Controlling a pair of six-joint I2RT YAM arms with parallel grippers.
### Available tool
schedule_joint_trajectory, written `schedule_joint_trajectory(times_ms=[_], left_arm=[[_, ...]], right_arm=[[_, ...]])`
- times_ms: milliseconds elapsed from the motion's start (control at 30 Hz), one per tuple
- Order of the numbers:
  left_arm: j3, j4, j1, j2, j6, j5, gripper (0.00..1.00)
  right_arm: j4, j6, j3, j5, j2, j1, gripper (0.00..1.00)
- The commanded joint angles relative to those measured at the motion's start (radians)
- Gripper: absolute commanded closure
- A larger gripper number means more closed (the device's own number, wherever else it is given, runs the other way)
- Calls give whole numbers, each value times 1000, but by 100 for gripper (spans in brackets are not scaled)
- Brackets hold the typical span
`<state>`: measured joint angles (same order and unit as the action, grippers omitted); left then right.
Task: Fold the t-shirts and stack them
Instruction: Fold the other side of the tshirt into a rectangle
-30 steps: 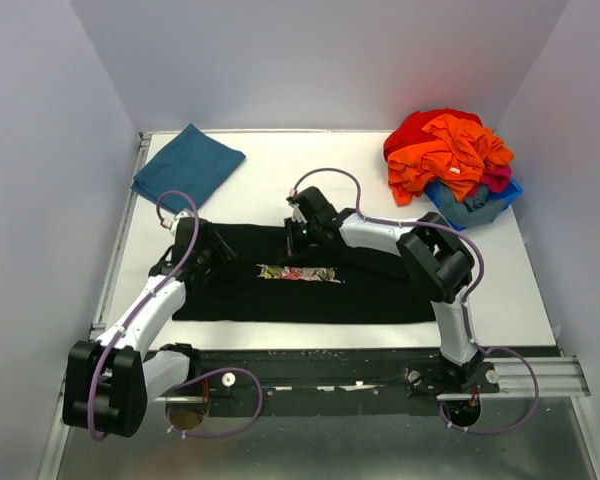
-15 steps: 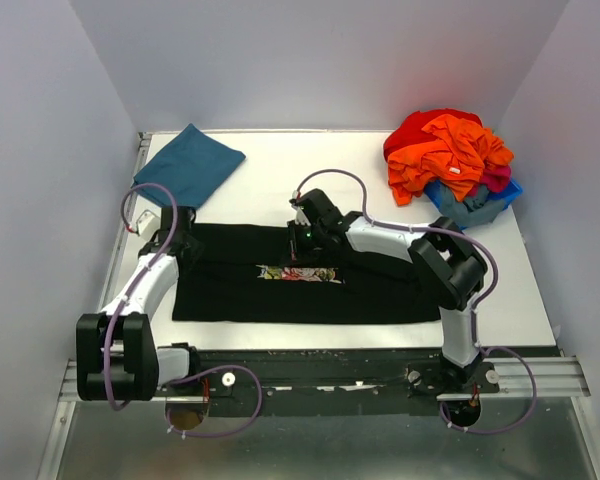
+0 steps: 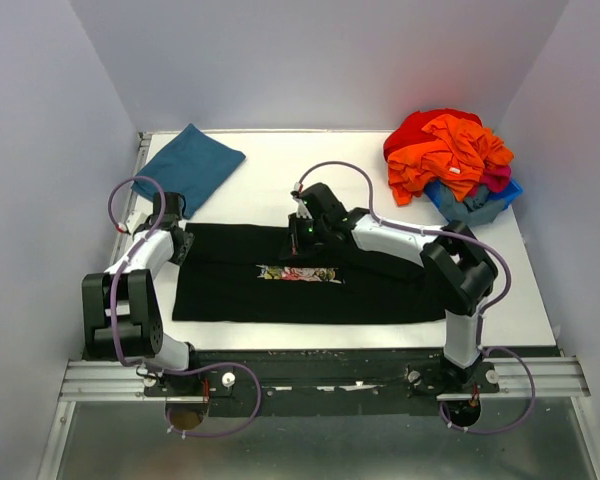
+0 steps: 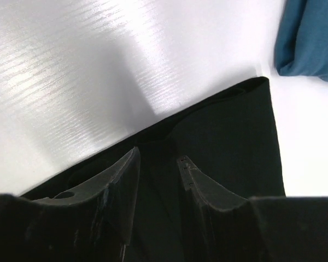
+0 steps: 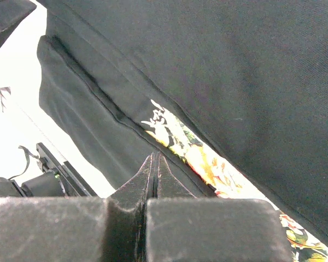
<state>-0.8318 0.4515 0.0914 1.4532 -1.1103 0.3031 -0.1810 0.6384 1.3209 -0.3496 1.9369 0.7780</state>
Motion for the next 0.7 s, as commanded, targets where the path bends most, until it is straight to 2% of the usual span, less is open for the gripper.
schedule_joint_trajectory(times_ms=[0,233,267,400,667], left_arm=[[-24,-10,11,45,-33,-13,52],[-59,-11,11,144,-40,-48,52],[-59,-13,11,151,-40,-50,57],[-52,12,13,127,-45,-32,98],[23,42,14,-28,-39,-18,100]], right_arm=[[-29,-26,-25,35,-45,3,99],[-31,-31,-78,54,-93,-22,99],[-32,-31,-86,58,-102,-23,99],[-32,-36,-112,69,-119,-31,99],[-54,-46,-169,107,-168,-66,99]])
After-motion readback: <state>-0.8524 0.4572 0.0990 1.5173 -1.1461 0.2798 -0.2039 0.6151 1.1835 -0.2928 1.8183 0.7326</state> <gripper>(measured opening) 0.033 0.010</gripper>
